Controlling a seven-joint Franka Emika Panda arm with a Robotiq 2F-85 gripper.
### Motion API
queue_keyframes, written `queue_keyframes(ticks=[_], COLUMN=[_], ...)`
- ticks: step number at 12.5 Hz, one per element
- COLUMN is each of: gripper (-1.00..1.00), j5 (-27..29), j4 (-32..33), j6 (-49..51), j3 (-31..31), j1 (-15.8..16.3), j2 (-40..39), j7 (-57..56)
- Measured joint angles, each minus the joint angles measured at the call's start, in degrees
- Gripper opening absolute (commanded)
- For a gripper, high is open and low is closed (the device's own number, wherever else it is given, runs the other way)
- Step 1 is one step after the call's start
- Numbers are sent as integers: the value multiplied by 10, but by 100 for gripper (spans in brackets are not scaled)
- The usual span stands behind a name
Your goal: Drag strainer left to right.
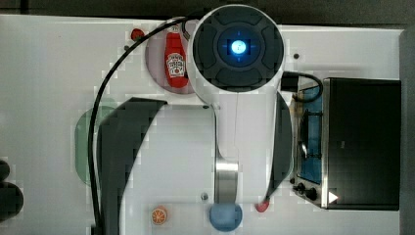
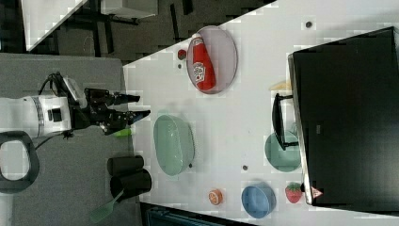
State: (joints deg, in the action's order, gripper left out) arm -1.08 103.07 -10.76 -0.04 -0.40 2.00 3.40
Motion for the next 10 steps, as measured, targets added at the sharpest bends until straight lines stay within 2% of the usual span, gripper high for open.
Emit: queue_keyframes(ticks=[2, 3, 4, 6, 8, 10], gripper=[82, 99, 100, 100, 100, 100], j5=[-4, -11, -11, -3, 23, 19], j4=[118, 154, 170, 148, 113, 114], j6=[135, 168, 169, 154, 138, 107], j3=[-14, -20, -24, -23, -5, 42], j1=[0, -3, -3, -9, -8, -7], j2=[129, 192, 245, 318, 340, 327], j7=[1, 1, 1, 0, 2, 3])
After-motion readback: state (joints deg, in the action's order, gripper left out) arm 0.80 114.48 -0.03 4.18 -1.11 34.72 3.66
